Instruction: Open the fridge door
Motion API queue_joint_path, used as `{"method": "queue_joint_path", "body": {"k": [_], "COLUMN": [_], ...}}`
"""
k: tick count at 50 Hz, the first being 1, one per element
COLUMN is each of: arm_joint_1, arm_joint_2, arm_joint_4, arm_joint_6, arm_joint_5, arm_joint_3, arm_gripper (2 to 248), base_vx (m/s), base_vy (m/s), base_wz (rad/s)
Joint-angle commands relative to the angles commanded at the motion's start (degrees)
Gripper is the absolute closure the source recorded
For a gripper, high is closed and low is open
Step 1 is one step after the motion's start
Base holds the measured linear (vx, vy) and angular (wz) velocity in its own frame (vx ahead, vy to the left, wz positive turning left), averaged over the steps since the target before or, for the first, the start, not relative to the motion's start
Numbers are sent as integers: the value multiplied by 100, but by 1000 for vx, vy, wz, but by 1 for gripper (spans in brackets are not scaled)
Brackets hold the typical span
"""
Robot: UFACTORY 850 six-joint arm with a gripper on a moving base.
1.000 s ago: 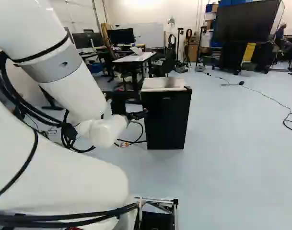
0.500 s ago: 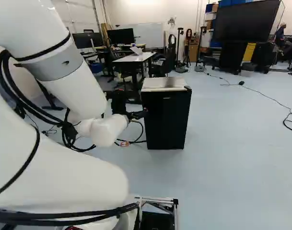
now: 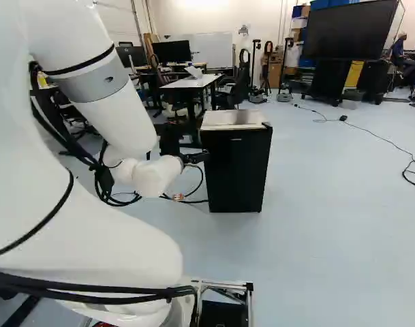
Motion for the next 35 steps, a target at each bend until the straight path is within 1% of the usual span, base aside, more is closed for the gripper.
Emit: {"method": "queue_joint_path", "body": {"k": [11, 35], "arm_joint_1": [166, 578], "arm_joint_2": [-267, -856], "arm_joint_4": [53, 481], "arm_joint_6": [0, 0], "arm_joint_5": [0, 1], "arm_joint_3": [-249, -826], "arm_gripper": [3, 3], "base_vx": [0, 0], "base_vy": [0, 0], "base_wz": [0, 0]}}
